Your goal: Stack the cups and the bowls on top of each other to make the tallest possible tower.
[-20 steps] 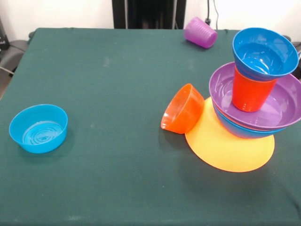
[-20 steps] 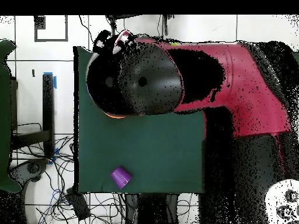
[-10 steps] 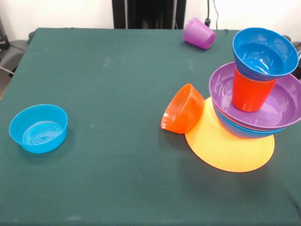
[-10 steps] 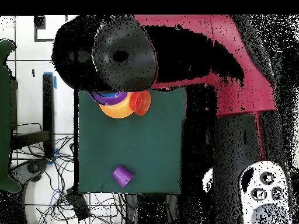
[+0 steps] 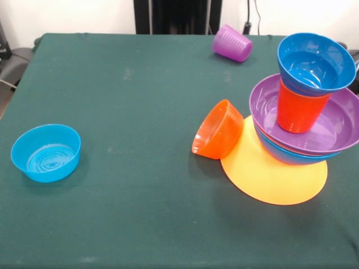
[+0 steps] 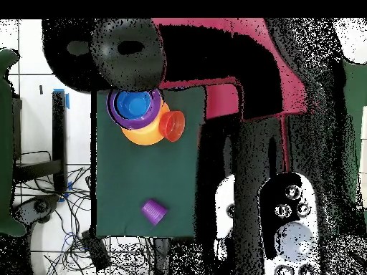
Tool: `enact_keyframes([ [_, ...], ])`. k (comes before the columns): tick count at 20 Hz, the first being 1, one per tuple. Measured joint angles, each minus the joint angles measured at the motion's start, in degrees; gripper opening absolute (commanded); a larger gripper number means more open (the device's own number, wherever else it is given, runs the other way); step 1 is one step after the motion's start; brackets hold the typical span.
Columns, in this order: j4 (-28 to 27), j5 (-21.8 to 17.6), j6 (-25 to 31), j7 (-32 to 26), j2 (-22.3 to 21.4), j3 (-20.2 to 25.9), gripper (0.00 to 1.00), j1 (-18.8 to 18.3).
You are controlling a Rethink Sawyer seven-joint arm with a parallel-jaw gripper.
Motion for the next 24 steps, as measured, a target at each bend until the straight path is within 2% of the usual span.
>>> enact_keyframes([
  [7, -3.7, 0.1, 1.4, 1.6, 3.2, -3.9, 0.0, 3.2],
  [24, -5.7, 0.7, 1.4, 1.6, 7.7, -10.8, 0.0, 4.1],
])
